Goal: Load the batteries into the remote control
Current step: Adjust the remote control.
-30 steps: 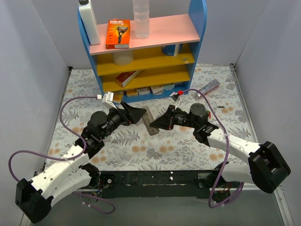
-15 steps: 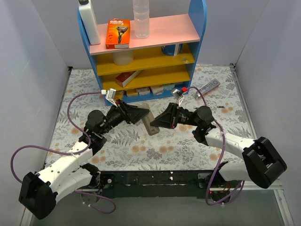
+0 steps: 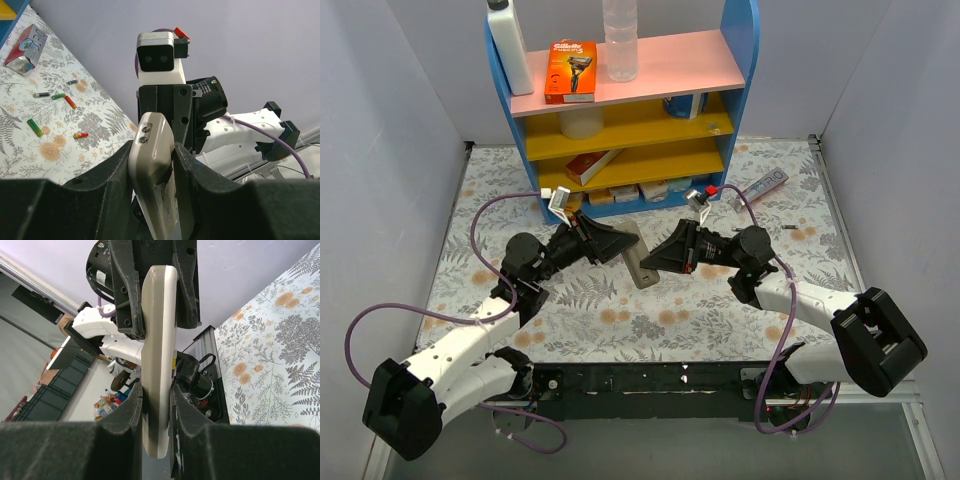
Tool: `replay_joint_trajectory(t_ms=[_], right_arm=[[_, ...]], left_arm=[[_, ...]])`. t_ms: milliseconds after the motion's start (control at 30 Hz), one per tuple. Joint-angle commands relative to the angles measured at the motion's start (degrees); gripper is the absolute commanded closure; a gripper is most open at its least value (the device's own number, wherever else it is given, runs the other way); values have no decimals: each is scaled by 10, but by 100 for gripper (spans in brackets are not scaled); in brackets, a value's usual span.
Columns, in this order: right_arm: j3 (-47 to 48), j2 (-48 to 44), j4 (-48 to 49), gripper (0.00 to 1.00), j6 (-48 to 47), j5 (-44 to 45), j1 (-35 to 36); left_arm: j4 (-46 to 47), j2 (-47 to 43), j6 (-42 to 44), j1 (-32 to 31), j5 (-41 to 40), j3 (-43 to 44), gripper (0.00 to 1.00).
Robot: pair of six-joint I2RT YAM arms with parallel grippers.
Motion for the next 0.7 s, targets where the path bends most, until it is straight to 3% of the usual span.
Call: replay_joint_trajectory(t_ms=[0,33,100,200,300,333,367,433,533,667], right_arm=[[4,-1,44,99,5,-1,-1],[4,-2,43,99,5,-1,-1],[5,-3,32,99,-6,-1,-1],[12,-12,-21,85,-60,-5,-2],[32,-39,-135,60,-175,1,-4],[45,-62,-175,44,-212,10,-4],[55,-74,-215,37,-249,32,-4],[81,-111,-363,20,-378,62,-4],[123,-154,-490,6,-518,139,-4],[111,-208,-518,4,-564,249,-4]], left_arm=[[-1,7,4,2,12,0,94],[-5,7,4,2,9,2,99],[-28,4,4,2,-3,5,100],[-97,-7,1,2,-58,13,100],[-191,-12,-4,2,-120,40,100],[-212,-12,-7,3,-133,56,100],[-234,-11,-10,3,-154,65,100],[-291,-9,-11,2,-169,82,100],[-367,-2,-16,2,-194,112,100],[-436,8,-34,3,-210,142,100]])
